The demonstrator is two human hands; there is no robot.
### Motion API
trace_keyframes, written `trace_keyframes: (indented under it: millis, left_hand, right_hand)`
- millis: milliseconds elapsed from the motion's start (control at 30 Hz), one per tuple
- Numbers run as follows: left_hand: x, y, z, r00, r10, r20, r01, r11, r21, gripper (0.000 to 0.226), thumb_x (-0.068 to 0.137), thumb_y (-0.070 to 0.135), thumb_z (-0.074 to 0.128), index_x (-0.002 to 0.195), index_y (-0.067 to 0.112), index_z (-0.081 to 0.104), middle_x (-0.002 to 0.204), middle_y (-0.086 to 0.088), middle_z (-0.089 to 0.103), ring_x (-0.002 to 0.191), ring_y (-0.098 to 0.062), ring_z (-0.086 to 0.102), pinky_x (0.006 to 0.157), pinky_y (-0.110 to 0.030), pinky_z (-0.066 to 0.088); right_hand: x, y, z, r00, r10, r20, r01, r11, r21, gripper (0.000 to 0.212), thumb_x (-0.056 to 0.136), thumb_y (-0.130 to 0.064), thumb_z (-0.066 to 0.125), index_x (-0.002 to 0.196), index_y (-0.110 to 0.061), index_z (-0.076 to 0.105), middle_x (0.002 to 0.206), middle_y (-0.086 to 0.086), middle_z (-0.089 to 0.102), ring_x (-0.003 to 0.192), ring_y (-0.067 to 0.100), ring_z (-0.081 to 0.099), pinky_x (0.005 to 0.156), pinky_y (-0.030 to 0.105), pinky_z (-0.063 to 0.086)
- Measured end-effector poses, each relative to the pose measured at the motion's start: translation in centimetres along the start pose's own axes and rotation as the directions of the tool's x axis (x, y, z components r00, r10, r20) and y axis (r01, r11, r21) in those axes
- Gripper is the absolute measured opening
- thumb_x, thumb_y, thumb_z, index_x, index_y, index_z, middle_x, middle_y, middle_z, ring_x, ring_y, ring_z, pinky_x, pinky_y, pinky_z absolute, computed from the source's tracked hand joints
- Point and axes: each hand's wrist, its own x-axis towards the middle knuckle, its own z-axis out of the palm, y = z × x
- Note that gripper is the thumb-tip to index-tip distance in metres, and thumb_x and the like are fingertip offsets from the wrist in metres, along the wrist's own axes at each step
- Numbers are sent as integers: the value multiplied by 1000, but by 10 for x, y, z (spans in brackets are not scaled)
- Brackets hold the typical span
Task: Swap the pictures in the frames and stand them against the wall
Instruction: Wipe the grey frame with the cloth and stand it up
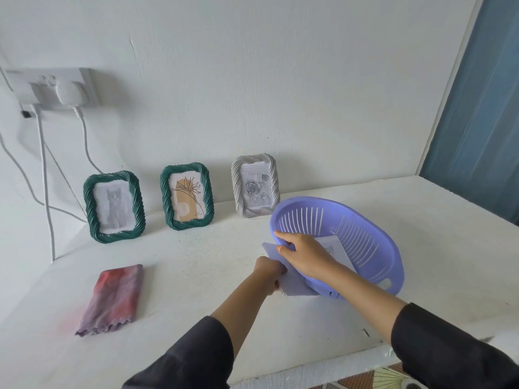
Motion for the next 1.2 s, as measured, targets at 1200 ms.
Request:
trace_keyframes:
  millis: [1200]
  left_hand:
    - [-70,90,-9,731,660,172,-673,656,341,46,84,18,59,129,9,54,115,-9,64,96,-20,59,86,-30,45]
  right_hand:
    - [29,-1,-68,897,406,-174,-188,708,681,29,80,8,37,89,-9,58,69,6,56,63,21,52,46,16,41]
